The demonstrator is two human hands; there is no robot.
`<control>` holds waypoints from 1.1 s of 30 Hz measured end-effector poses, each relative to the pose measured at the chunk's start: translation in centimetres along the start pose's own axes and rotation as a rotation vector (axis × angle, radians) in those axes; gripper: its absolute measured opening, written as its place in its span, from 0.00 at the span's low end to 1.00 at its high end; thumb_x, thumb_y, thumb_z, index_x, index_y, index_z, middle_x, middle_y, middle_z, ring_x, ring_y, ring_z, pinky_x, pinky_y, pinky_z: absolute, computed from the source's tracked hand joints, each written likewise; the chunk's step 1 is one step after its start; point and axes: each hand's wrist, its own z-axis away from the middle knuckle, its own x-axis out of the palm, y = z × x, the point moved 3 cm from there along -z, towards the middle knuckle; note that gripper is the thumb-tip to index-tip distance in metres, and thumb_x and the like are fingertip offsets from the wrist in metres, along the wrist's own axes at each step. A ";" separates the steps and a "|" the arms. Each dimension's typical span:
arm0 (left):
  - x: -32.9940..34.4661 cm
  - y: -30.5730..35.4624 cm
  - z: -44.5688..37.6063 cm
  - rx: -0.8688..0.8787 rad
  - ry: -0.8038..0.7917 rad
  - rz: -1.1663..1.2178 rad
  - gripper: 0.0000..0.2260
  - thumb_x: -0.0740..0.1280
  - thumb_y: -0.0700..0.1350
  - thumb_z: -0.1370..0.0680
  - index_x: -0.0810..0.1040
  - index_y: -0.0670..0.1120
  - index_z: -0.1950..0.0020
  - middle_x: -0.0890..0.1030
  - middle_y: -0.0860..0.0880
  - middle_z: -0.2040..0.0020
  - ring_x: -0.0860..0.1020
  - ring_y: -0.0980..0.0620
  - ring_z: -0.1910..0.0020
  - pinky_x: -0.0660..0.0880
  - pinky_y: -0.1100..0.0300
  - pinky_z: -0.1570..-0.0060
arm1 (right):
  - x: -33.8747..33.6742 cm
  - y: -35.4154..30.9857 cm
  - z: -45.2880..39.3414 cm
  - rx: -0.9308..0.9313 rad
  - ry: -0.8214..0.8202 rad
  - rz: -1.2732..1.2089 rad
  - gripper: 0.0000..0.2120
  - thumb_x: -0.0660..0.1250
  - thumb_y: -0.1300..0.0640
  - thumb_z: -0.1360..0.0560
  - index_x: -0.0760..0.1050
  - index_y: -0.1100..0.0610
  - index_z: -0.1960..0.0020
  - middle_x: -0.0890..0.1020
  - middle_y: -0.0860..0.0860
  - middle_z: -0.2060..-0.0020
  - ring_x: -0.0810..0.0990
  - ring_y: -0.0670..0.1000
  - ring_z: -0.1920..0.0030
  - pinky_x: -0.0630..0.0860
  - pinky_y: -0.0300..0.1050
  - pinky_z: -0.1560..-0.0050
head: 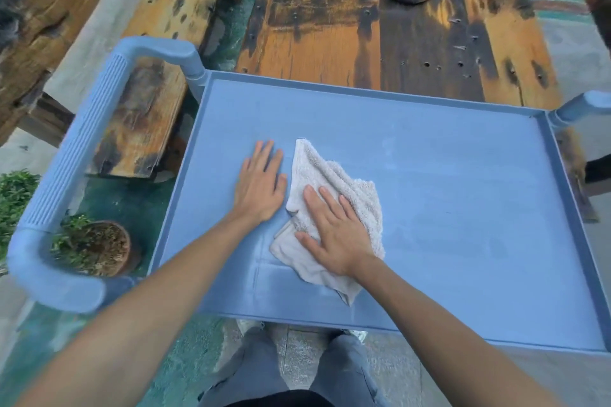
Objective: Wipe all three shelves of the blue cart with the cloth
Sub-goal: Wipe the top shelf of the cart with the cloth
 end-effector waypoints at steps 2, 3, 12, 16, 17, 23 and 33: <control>2.2 2.2 0.9 -0.039 0.033 -0.010 0.27 0.50 0.53 0.19 0.61 0.47 0.20 0.56 0.49 0.18 0.50 0.49 0.19 0.48 0.45 0.22 | 0.0 0.2 0.3 -0.009 0.004 -0.004 0.34 0.48 0.35 0.17 0.45 0.47 0.16 0.46 0.43 0.17 0.39 0.47 0.17 0.41 0.54 0.19; 2.6 2.6 1.1 -0.055 0.047 -0.043 0.28 0.48 0.54 0.19 0.59 0.48 0.19 0.55 0.50 0.18 0.50 0.50 0.19 0.46 0.46 0.22 | -0.1 0.4 0.5 -0.013 0.010 -0.008 0.34 0.49 0.36 0.17 0.47 0.46 0.16 0.46 0.43 0.17 0.40 0.47 0.17 0.40 0.54 0.19; 3.1 2.3 0.7 -0.080 0.043 -0.143 0.25 0.47 0.57 0.18 0.54 0.62 0.20 0.51 0.53 0.17 0.48 0.50 0.18 0.46 0.46 0.22 | -2.2 7.3 4.3 0.021 0.048 0.002 0.31 0.53 0.34 0.18 0.50 0.38 0.17 0.48 0.37 0.18 0.43 0.46 0.17 0.42 0.50 0.19; 3.0 2.5 0.6 -0.088 0.037 -0.151 0.26 0.47 0.59 0.19 0.56 0.64 0.20 0.52 0.52 0.17 0.49 0.49 0.18 0.47 0.46 0.22 | -3.6 11.8 6.4 0.084 0.048 0.030 0.30 0.53 0.33 0.18 0.50 0.37 0.18 0.47 0.35 0.18 0.41 0.44 0.18 0.41 0.49 0.19; 2.9 2.7 0.6 -0.095 0.030 -0.150 0.26 0.48 0.58 0.20 0.56 0.63 0.20 0.52 0.52 0.17 0.49 0.49 0.18 0.47 0.45 0.23 | -3.9 12.7 6.9 0.097 0.050 0.029 0.30 0.53 0.34 0.18 0.50 0.37 0.18 0.46 0.35 0.18 0.41 0.44 0.18 0.41 0.49 0.19; 4.4 10.6 0.4 -0.061 0.025 -0.002 0.29 0.53 0.49 0.22 0.62 0.41 0.22 0.55 0.43 0.18 0.49 0.44 0.19 0.48 0.42 0.22 | -4.5 14.4 8.1 0.113 0.030 0.036 0.31 0.51 0.34 0.17 0.48 0.38 0.17 0.45 0.36 0.18 0.39 0.44 0.18 0.36 0.47 0.20; 11.3 21.8 1.5 0.068 -0.012 0.202 0.30 0.46 0.58 0.17 0.46 0.48 0.17 0.47 0.55 0.17 0.41 0.60 0.20 0.38 0.59 0.22 | -4.9 15.8 8.6 0.036 0.072 -0.020 0.31 0.50 0.37 0.17 0.51 0.44 0.17 0.51 0.39 0.17 0.44 0.47 0.17 0.38 0.47 0.19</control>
